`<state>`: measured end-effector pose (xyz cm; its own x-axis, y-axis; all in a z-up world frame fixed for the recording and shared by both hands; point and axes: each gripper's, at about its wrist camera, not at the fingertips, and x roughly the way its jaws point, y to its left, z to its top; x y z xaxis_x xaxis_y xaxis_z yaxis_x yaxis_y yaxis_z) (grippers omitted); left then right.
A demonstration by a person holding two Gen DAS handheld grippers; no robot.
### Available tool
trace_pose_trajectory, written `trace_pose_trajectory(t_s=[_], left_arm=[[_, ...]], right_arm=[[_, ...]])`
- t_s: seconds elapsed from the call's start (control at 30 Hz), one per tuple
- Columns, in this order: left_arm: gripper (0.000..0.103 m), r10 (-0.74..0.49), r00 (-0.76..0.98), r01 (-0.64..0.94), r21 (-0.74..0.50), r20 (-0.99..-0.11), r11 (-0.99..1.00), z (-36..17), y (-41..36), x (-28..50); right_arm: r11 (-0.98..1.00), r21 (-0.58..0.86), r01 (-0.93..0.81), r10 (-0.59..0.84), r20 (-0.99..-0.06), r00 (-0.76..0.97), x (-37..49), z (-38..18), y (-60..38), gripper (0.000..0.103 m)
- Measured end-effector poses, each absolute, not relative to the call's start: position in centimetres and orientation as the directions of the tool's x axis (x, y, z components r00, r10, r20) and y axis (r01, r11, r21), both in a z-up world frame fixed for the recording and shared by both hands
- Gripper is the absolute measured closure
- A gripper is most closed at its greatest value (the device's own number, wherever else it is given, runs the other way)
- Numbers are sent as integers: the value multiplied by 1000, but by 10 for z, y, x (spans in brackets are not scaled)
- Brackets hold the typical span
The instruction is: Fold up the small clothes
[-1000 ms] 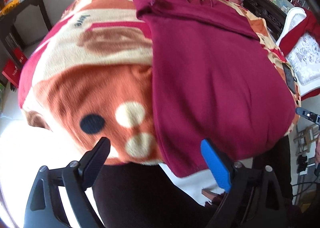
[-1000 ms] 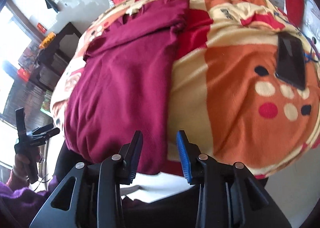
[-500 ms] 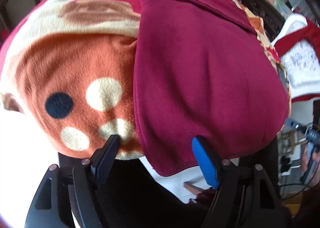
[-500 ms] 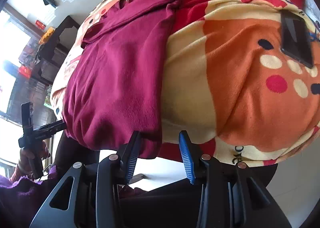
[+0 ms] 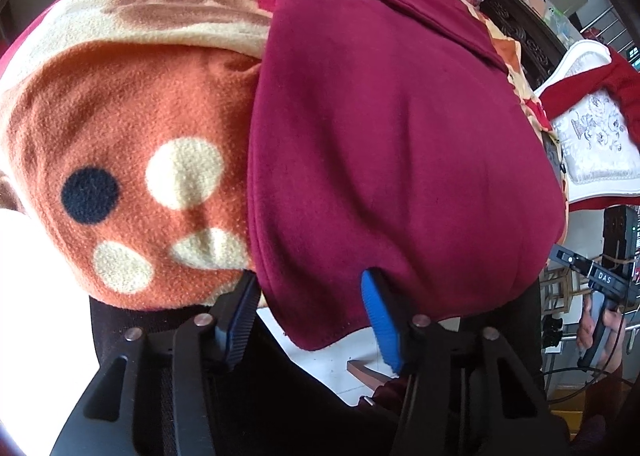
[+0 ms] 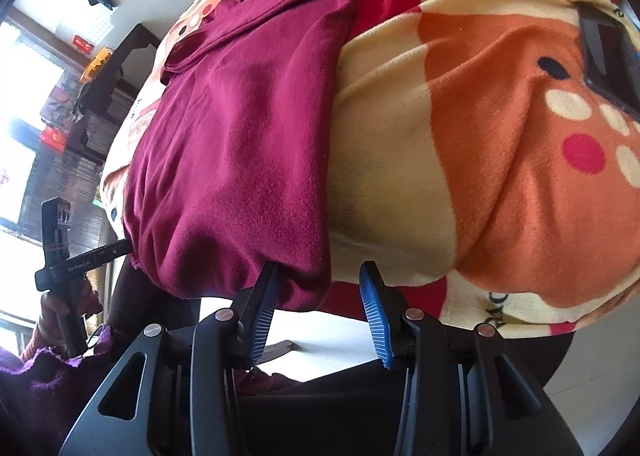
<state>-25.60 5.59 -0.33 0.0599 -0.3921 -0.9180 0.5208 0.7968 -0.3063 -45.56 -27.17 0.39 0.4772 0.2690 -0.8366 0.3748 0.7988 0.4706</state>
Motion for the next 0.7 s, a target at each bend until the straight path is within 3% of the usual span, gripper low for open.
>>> trace_pose_trajectory(t_s=[0.1,0.13,0.2,0.7], left_arm=[[61,-404,48,520,-322,-914,791,-2,56,-256],[64,-400,48,525,-317,-915,790,-2,55,-256],[89,-365,74,541,-270,-928,796,3,55,-258],[95,-470,187,621,-267,-862,737,85,55,-257]], right_arm=[[788,497,362,289,-819,495,-456,1,-273,86],[785,510,352,303,-812,500,-457,2,-273,99],[792,518,325,316,-801,508,-458,6,-270,103],[776,616,138,357,-608,709,-462,102,-289,103]])
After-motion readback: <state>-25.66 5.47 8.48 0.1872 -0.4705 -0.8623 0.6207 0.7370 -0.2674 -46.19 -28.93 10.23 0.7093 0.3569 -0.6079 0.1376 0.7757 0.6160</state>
